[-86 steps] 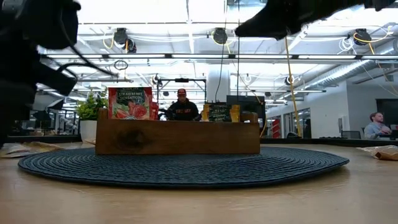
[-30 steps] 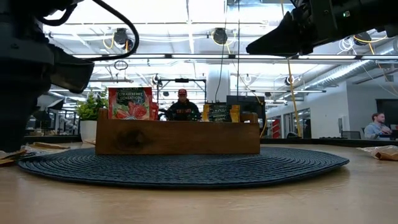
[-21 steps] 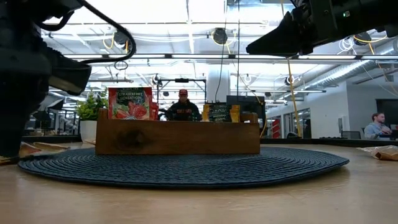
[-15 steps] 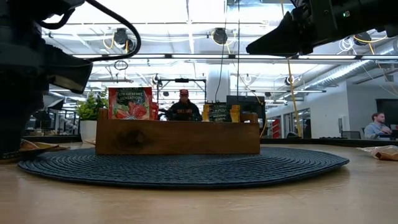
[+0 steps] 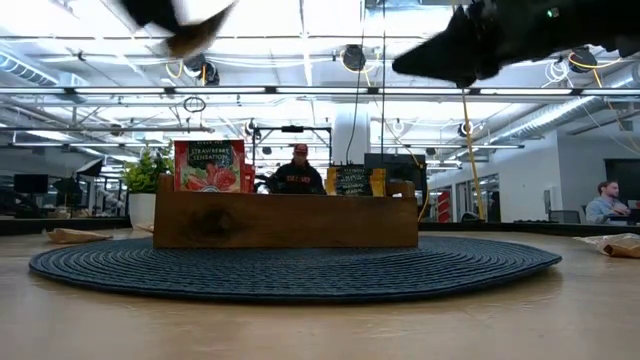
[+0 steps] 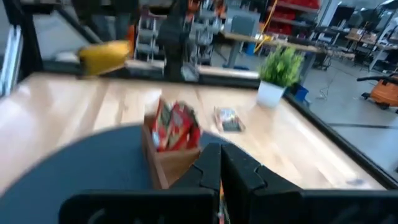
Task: Pick & Place Tea
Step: Put the yellow tea bag into the right section of the wooden organizer, then put the brown tea bag into the middle section of the wooden organizer
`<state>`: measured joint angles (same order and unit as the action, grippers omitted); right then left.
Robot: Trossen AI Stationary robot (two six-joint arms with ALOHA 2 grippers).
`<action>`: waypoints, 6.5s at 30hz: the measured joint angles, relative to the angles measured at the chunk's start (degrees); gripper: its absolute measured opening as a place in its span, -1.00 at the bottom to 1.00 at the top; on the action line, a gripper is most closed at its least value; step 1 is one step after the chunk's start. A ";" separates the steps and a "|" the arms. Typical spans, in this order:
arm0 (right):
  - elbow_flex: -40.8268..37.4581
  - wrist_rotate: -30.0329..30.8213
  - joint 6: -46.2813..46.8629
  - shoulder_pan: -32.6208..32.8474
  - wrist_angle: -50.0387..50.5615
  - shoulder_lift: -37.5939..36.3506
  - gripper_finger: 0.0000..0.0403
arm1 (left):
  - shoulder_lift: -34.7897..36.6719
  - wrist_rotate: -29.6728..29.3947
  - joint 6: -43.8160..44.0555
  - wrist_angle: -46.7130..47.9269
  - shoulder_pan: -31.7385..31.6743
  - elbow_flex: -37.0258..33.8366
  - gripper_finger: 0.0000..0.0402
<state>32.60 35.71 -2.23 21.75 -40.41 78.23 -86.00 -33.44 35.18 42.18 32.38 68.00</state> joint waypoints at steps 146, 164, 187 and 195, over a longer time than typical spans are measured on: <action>80.35 -17.60 10.35 -12.63 108.71 42.51 -0.52 | 5.91 -28.10 -3.37 -8.97 -8.13 -18.35 -0.72; 44.44 -8.42 21.95 -7.60 82.53 8.24 -0.60 | 5.91 -17.04 11.07 9.46 -18.13 -18.35 -0.72; -0.33 -8.71 4.24 -7.01 20.93 -10.94 -0.61 | 5.89 24.06 -0.20 10.95 -54.83 -18.35 0.39; -2.69 -8.89 3.88 -7.01 17.31 -10.92 -0.62 | 5.89 27.27 2.08 7.92 -56.87 -21.32 0.35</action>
<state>29.91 26.83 1.65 14.74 -23.11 67.31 -80.12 -6.17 37.27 50.09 -24.48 46.68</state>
